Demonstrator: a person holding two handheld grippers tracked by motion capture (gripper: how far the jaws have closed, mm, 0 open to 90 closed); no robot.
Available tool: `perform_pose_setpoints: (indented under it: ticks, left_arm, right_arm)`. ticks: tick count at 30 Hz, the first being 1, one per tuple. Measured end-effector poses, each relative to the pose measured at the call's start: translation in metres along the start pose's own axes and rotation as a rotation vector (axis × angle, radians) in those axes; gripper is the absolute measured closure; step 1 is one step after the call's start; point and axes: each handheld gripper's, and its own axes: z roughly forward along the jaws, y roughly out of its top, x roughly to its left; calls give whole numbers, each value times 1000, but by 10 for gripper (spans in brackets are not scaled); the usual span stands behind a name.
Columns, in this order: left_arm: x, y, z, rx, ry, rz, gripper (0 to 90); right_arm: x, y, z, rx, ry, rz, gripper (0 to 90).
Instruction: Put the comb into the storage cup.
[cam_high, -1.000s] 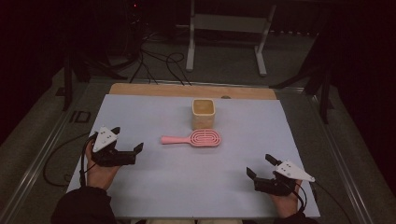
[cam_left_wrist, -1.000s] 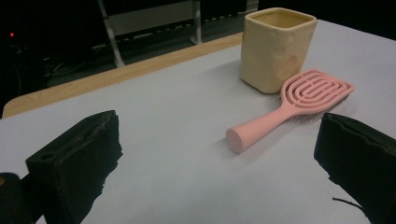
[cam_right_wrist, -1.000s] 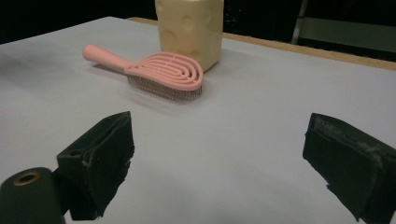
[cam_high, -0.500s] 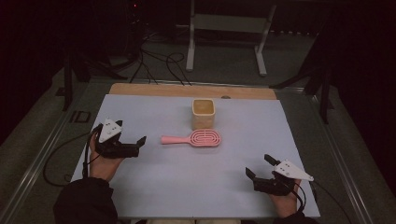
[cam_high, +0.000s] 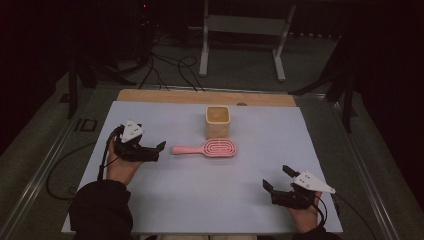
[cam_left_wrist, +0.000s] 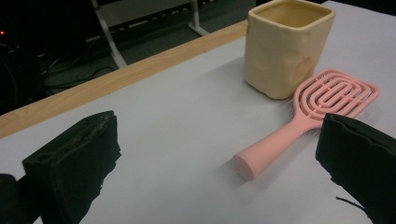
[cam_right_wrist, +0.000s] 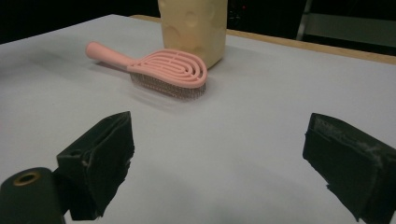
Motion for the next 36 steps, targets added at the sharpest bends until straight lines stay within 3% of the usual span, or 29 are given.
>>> perform_pose_setpoints:
  ticks: [9,24,30,32,36]
  left_arm:
    - [-2,5,19,42,-23,9,1]
    - [-2,2,57,132,-50,-41,34]
    - [-3,1,68,151,-46,-58,66]
    - [-4,1,72,158,-27,-64,84]
    - [-5,0,80,187,-19,-81,158]
  right_arm:
    - [-2,0,0,3,-3,3,87]
    - [-2,0,0,1,-2,3,87]
    - [-2,0,1,4,-5,1,86]
    - [-2,0,1,6,-5,2,86]
    - [-2,0,1,5,-3,0,87]
